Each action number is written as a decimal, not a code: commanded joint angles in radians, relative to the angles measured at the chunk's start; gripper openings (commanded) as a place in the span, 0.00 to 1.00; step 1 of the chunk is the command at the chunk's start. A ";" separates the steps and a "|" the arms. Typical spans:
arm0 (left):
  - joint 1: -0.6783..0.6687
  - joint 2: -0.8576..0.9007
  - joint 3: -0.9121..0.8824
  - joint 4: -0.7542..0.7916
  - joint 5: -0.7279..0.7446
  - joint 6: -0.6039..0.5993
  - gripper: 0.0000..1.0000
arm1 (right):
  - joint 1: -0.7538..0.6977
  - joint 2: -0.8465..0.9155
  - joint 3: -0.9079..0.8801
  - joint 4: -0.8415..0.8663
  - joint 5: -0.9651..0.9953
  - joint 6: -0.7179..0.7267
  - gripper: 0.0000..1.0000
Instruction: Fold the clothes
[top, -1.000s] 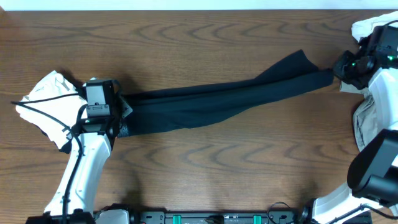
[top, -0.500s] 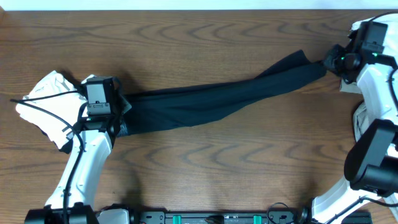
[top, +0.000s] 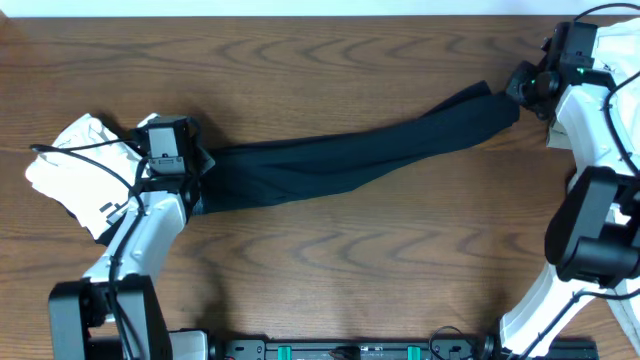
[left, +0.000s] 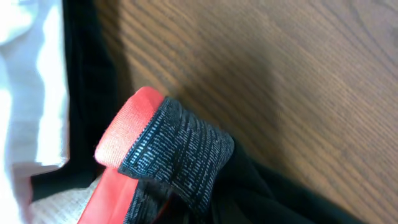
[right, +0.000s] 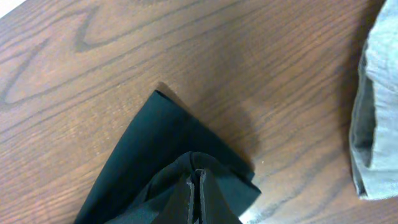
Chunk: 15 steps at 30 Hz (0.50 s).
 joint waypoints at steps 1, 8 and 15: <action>0.005 0.023 0.022 0.035 -0.036 0.003 0.07 | 0.010 0.043 0.032 0.011 0.028 -0.001 0.01; 0.005 0.056 0.022 0.103 -0.035 0.003 0.08 | 0.017 0.081 0.032 0.050 0.027 0.001 0.01; 0.005 0.060 0.022 0.109 -0.036 0.003 0.35 | 0.040 0.094 0.032 0.104 0.027 0.004 0.12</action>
